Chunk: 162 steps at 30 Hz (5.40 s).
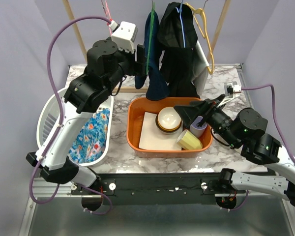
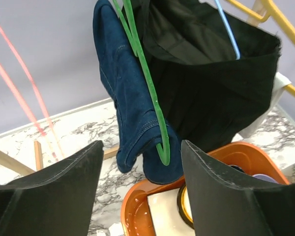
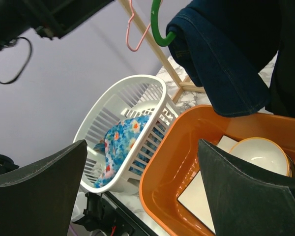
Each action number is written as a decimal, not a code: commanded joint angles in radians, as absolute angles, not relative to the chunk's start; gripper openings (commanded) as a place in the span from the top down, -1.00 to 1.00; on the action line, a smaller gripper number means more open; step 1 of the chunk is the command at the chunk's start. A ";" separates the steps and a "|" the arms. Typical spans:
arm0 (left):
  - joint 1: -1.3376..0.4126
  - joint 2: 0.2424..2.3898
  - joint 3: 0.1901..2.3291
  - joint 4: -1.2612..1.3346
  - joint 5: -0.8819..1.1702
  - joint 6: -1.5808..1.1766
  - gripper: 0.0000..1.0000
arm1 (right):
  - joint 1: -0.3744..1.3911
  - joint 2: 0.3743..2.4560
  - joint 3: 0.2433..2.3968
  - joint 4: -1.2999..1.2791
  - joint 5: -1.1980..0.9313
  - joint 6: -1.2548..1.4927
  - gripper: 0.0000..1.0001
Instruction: Remove the skirt from the hanger
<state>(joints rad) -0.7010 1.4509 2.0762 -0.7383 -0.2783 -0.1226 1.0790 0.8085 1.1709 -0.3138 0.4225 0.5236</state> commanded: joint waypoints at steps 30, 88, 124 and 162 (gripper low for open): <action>-0.704 1.847 2.333 -0.607 -0.515 0.041 0.39 | 1.085 0.779 1.095 -0.238 0.330 0.546 -0.98; -0.643 1.651 2.298 -0.569 -0.482 0.060 1.00 | 1.085 0.894 1.259 -0.261 0.314 0.281 -0.97; -0.643 1.207 2.046 -0.758 -0.204 -0.216 1.00 | 1.135 1.562 1.668 -0.135 0.041 0.272 -0.92; -0.643 1.135 2.073 -0.714 -0.528 -0.031 1.00 | 1.137 0.991 1.295 0.199 -0.104 -0.067 0.99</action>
